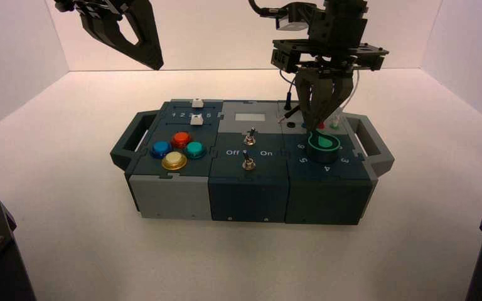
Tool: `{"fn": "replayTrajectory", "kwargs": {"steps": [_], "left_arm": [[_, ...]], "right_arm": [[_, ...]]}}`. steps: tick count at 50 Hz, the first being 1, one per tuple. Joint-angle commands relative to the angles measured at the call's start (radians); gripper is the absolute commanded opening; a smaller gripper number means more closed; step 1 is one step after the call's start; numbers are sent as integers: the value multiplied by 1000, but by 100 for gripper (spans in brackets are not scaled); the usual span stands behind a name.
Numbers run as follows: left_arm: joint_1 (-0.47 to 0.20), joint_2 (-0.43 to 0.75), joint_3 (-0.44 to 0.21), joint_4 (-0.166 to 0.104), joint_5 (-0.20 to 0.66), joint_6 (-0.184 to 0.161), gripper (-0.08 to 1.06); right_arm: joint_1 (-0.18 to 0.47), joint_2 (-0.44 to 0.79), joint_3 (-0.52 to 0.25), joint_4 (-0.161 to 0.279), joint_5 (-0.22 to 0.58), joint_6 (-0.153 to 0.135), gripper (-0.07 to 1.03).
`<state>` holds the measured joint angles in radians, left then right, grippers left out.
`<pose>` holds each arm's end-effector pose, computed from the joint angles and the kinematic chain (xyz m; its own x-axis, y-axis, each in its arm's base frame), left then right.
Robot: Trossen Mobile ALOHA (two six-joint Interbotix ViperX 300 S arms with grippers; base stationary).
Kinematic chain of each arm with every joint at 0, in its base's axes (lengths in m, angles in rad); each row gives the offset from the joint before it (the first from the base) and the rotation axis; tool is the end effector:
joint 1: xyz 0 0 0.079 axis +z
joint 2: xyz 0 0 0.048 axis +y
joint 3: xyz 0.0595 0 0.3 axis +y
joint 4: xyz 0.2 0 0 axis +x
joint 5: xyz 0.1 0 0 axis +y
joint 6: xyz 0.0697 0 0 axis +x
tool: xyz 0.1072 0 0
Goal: Turn the knob to position 1.
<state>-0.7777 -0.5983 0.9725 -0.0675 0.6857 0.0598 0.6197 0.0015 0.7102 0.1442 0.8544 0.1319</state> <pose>0.1700 -0.1780 0.1447 0.3188 -0.3739 -0.8710 0.7206 0.6926 -0.0335 0.2240 0.1834 0.0551 -0.0550 0.0939 -0.9941 -0.3802 0.9186 0.1078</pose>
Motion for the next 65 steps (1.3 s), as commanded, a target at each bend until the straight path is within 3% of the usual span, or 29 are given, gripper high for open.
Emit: {"fn": "replayTrajectory", "kwargs": {"steps": [1, 65], "left_arm": [[-6, -3, -34, -2, -8, 8, -3], [-5, -3, -32, 2, -8, 9, -3]], "right_arm": [[-14, -3, -5, -14, 2, 6, -2], [-26, -2, 0, -28, 5, 8, -2]]}}
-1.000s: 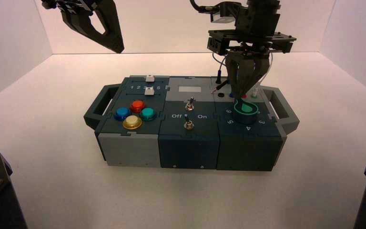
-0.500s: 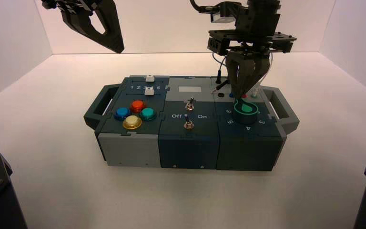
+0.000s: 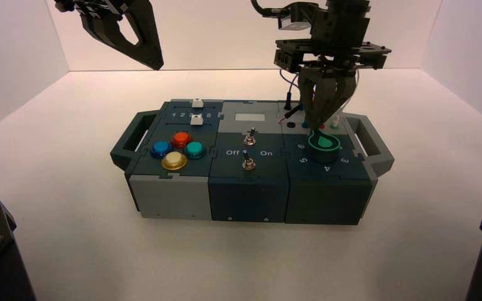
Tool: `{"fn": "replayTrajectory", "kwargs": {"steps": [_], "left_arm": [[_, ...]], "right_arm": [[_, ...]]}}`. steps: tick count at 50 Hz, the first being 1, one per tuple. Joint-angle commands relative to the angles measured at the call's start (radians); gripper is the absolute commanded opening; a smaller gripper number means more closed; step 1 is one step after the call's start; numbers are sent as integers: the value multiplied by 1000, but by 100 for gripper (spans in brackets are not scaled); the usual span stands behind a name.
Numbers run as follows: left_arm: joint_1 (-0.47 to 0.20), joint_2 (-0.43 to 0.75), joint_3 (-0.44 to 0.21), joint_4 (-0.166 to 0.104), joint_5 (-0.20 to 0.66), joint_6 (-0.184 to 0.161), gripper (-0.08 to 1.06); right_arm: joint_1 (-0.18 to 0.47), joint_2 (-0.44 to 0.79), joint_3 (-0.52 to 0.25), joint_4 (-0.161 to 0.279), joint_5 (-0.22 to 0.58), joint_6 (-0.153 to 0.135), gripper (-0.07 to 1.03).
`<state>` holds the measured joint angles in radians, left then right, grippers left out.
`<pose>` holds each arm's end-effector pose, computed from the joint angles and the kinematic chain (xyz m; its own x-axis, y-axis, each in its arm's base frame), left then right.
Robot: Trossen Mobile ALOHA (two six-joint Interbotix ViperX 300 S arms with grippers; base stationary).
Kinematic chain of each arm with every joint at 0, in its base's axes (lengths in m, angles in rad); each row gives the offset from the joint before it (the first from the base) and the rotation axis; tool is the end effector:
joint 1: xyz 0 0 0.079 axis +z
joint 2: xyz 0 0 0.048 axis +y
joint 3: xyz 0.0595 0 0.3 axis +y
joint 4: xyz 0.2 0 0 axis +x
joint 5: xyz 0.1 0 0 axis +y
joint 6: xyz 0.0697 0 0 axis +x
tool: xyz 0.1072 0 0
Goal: Turn the knob to position 1.
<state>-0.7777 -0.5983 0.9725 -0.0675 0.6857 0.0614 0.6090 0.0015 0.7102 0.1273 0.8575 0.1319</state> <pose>0.1700 -0.1780 0.1447 0.3188 -0.3739 -0.8710 0.7215 0.6916 -0.0328 0.2266 0.1787 0.0549 -0.0503 0.0819 -0.9954 -0.3813 0.9196 0.0950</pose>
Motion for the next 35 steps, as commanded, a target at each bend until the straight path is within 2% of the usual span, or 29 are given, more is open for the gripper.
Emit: {"fn": "replayTrajectory", "kwargs": {"steps": [1, 24, 35], "left_arm": [[-5, -3, -34, 0, -8, 8, -3], [-5, -3, -32, 3, -9, 9, -3], [-5, -3, -29, 3, -11, 9, -3]], "right_arm": [[-15, -2, 0, -11, 2, 9, -2], [-15, -6, -8, -15, -5, 8, -2], [-15, -81, -9, -15, -6, 9, -2]]}}
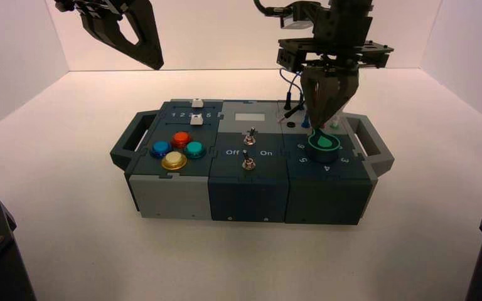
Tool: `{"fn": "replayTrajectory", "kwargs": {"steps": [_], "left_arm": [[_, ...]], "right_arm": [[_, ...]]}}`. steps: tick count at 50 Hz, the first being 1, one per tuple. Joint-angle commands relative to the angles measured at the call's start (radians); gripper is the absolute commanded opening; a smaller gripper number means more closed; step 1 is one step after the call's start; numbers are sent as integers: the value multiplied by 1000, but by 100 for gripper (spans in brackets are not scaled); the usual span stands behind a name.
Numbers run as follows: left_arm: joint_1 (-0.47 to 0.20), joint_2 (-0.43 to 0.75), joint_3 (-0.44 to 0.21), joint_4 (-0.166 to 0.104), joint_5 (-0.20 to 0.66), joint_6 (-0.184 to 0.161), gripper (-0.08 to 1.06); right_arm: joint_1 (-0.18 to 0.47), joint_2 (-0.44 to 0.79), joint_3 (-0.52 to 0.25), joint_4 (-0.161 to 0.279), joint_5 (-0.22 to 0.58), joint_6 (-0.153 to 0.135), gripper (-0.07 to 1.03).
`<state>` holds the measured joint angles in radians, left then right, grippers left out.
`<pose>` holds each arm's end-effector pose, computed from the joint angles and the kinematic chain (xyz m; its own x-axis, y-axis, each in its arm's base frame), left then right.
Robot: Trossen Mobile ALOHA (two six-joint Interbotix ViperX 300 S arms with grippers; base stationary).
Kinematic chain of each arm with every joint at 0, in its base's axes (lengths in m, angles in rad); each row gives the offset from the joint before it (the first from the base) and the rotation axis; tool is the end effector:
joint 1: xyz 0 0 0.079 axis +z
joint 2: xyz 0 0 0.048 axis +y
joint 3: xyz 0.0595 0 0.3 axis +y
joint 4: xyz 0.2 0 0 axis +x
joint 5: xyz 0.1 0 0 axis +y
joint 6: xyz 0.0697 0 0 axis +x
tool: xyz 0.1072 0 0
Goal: Turn the knob to position 1.
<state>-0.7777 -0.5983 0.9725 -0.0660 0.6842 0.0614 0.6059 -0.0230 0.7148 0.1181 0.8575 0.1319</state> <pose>0.1703 -0.1780 0.1448 0.3204 -0.3740 -0.8703 0.7219 0.6913 -0.0313 0.2278 0.1770 0.0608 -0.0303 0.0874 -0.9957 -0.3858 0.9179 0.0923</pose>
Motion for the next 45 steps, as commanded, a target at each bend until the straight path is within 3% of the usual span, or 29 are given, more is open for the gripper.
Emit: {"fn": "replayTrajectory", "kwargs": {"steps": [1, 13, 25, 38, 45], "left_arm": [[-5, -3, -29, 2, -9, 9, -3], [-5, -3, -28, 5, -15, 9, -3], [-3, -2, -15, 25, -21, 9, -3], [5, -2, -6, 38, -21, 9, -3], [6, -3, -3, 40, -28, 9, -3]], "right_arm": [[-12, -66, -14, -6, -6, 8, -2], [-11, -138, -9, -6, 0, 9, -2], [-5, -201, 28, -5, 55, 8, -2], [-5, -247, 66, -2, 63, -20, -2], [-3, -247, 71, -2, 63, -20, -2]]}}
